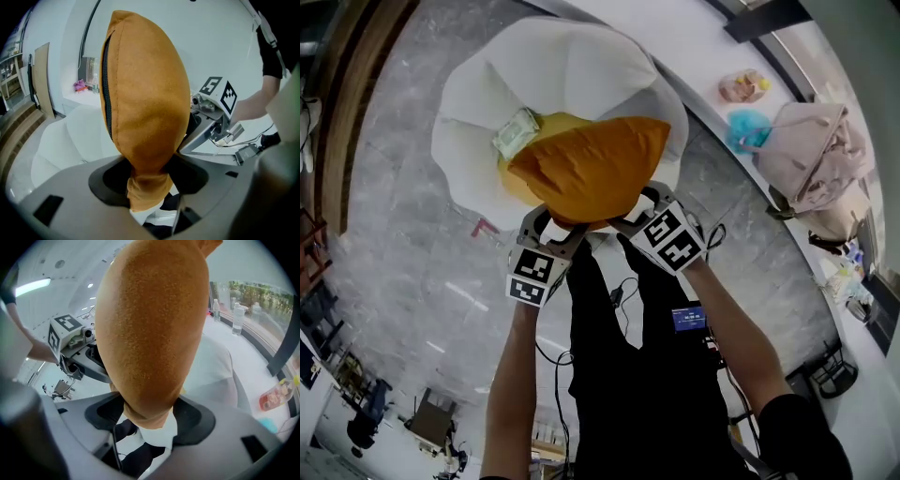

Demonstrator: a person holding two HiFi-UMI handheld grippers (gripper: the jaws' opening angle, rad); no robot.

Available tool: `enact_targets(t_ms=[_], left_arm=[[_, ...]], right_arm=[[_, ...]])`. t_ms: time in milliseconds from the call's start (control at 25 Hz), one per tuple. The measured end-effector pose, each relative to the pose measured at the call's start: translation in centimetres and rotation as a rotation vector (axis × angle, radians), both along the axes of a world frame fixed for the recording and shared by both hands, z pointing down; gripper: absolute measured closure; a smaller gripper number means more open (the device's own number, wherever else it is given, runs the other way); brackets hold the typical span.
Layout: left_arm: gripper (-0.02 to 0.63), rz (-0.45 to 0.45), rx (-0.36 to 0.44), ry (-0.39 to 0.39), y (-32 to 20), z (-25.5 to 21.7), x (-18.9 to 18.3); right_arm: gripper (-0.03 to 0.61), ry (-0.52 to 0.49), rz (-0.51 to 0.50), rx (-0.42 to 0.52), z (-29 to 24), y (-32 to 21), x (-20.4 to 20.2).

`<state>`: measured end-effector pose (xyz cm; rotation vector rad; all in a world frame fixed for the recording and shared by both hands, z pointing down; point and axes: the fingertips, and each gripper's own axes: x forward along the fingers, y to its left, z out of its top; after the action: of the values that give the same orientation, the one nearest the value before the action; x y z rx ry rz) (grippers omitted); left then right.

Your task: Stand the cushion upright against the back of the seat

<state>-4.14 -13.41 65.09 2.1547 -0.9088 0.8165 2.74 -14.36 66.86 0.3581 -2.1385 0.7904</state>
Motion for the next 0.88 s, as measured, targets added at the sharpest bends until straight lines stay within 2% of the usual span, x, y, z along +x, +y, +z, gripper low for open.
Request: enact_targets(t_ms=[80, 280, 440, 640, 880], left_arm=[[0.351, 0.014, -0.011, -0.015, -0.3, 2.4, -0.4], [0.338, 0.060, -0.071, -0.059, -0.5, 8.5, -1.2], [0.298, 0.050, -0.138, -0.070, -0.8, 12.7, -2.2], [0.267, 0.068, -0.153, -0.068, -1.7, 16.3, -3.4], [0.267, 0.094, -0.169, -0.127, -4.1, 21.4, -4.6]], right_arm=[[0.241, 0.018, 0.008, -0.001, 2.2, -0.2, -0.4], [0.292, 0.049, 0.006, -0.002, 7.9, 0.0, -1.3], [0.336, 0.036, 0.024, 0.014, 11.5, -0.1, -2.2], [0.347, -0.040, 0.016, 0.068, 14.8, -0.9, -3.2], [0.345, 0.012, 0.043, 0.058, 19.9, -3.1, -4.3]])
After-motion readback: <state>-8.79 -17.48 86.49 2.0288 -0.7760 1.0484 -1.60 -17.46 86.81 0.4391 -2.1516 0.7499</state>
